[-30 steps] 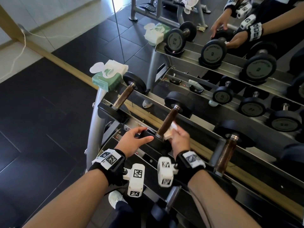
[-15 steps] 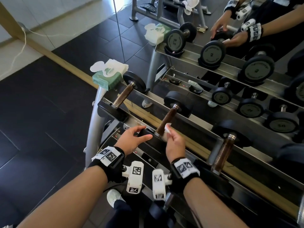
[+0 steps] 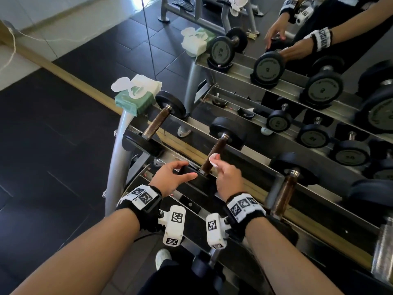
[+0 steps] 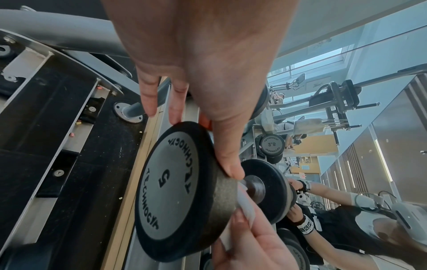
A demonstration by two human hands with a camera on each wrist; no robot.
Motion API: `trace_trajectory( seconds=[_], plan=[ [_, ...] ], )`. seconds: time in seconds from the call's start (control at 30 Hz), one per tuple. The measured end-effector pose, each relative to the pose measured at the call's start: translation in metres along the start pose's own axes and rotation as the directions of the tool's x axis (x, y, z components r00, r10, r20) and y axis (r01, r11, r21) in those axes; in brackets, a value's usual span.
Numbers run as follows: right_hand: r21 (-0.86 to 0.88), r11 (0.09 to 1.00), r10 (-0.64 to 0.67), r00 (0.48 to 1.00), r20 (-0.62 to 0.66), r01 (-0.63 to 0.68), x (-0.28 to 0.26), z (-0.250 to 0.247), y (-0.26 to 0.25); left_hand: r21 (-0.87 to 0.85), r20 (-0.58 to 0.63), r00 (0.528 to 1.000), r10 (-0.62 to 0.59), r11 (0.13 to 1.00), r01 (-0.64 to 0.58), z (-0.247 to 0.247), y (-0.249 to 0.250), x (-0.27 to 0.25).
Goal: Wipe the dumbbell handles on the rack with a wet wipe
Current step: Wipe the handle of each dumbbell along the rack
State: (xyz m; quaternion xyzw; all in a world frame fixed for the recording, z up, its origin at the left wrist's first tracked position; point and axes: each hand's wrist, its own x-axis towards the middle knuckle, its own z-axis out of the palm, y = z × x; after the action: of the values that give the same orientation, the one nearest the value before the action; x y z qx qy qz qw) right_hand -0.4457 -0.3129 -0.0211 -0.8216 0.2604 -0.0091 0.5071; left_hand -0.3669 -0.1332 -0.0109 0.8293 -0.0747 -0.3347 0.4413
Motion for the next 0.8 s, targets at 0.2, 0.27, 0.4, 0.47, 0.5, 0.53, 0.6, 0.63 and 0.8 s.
trace_trajectory(
  seconds=[0.2, 0.27, 0.4, 0.47, 0.5, 0.53, 0.6, 0.63, 0.8],
  plan=[
    [0.093, 0.994, 0.048, 0.997, 0.067, -0.054, 0.013, -0.045, -0.015, 0.018, 0.007, 1.0, 0.011, 1.0, -0.011, -0.001, 0.002, 0.002],
    [0.062, 0.996, 0.067, 0.989, -0.135, -0.059, 0.023, -0.048, -0.02, 0.025, 0.003, 1.0, 0.026, 0.999, -0.026, -0.002, 0.002, 0.002],
    [0.021, 0.991, 0.136, 0.984, -0.114, -0.135, 0.02, -0.012, -0.021, 0.037, 0.017, 1.0, 0.017, 0.999, -0.017, -0.005, 0.002, 0.002],
    [0.032, 0.987, 0.157, 0.981, -0.109, -0.155, 0.009, 0.001, -0.016, 0.04, 0.016, 1.0, 0.017, 0.999, -0.017, -0.005, 0.002, 0.003],
    [0.042, 0.99, 0.14, 0.987, -0.082, -0.136, 0.003, 0.003, -0.013, 0.041, 0.014, 1.0, 0.021, 0.999, -0.022, -0.005, 0.001, 0.003],
    [0.04, 0.992, 0.119, 0.993, -0.025, -0.118, -0.002, 0.002, -0.009, 0.041, 0.012, 1.0, 0.024, 0.999, -0.024, -0.006, 0.001, 0.004],
    [-0.014, 0.995, 0.1, 0.987, 0.123, -0.099, -0.007, -0.01, -0.008, 0.046, 0.018, 1.0, 0.02, 0.999, -0.021, -0.006, 0.001, 0.004],
    [-0.021, 0.996, 0.091, 0.983, 0.16, -0.089, -0.006, -0.018, -0.009, 0.051, 0.022, 1.0, 0.017, 0.999, -0.018, -0.006, 0.002, 0.004],
    [0.096, 0.989, 0.13, 0.977, -0.169, -0.115, 0.023, -0.033, -0.017, 0.022, 0.026, 1.0, 0.009, 1.0, -0.01, -0.006, 0.003, 0.003]
  ],
)
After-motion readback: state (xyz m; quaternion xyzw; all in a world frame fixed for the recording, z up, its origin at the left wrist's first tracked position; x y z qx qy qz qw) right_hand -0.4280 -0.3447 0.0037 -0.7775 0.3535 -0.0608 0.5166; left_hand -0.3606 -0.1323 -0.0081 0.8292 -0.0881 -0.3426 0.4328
